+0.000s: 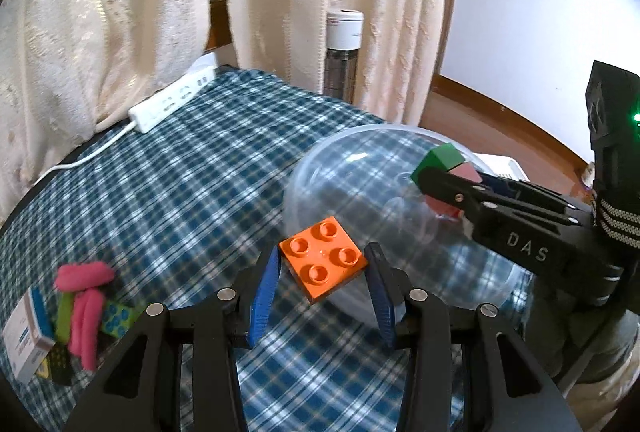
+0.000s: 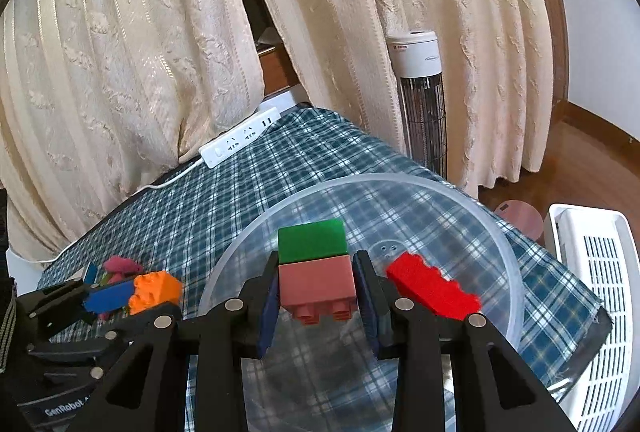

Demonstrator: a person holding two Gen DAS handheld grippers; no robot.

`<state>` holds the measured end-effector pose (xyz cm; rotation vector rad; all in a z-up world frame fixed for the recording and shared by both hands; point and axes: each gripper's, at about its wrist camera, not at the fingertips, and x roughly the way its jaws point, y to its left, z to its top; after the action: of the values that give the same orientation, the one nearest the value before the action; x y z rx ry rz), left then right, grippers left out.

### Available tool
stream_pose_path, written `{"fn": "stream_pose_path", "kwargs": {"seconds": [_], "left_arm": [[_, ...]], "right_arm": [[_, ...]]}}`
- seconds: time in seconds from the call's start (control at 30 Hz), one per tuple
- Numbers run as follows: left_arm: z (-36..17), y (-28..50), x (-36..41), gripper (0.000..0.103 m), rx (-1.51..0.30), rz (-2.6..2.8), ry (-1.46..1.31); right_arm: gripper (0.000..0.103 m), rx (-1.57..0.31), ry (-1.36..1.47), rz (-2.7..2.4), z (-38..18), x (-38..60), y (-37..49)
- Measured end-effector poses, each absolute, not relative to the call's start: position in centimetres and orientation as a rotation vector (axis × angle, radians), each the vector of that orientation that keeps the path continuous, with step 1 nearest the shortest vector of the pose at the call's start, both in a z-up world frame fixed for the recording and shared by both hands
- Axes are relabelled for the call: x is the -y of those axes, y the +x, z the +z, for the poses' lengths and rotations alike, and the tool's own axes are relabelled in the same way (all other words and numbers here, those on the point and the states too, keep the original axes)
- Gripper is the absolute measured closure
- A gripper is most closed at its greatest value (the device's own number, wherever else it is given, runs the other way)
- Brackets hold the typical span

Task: Organize objects
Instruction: 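Carry both blocks to the clear bowl and open both tools to release them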

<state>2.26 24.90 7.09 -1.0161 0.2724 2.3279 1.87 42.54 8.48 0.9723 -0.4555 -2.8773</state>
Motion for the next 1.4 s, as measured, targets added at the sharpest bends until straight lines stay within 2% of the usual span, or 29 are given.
{"fn": "stream_pose_path", "kwargs": {"seconds": [0.23,0.37,0.83,1.07,1.13,1.2,1.4], "left_arm": [[6.5,1.8,-26.7,0.057,-0.267,2.274,-1.025],[6.3,1.4,-26.6,0.043,-0.229,2.259,-1.051],[6.6,1.6,-24.1,0.041,-0.209,2.322,-1.065],[6.4,1.5,-22.4,0.035,-0.174,2.362,-1.095],[6.4,1.4,-21.9,0.035,-0.168,2.371,-1.1],[6.3,1.4,-21.5,0.034,-0.167,2.38,-1.102],[6.3,1.6,-20.4,0.031,-0.163,2.403,-1.101]], "right_arm": [[0.066,0.471,0.979,-2.877,8.3,-43.0,1.6],[0.066,0.478,0.979,-2.879,8.3,-43.1,1.5],[0.066,0.469,0.967,-2.868,8.8,-41.8,0.6],[0.065,0.483,0.976,-2.855,8.8,-41.0,-0.1],[0.06,0.494,0.981,-2.857,8.7,-40.9,-0.3],[0.046,0.506,0.979,-2.866,8.6,-40.9,-0.2],[0.043,0.514,0.976,-2.877,8.8,-40.7,-0.2]]}}
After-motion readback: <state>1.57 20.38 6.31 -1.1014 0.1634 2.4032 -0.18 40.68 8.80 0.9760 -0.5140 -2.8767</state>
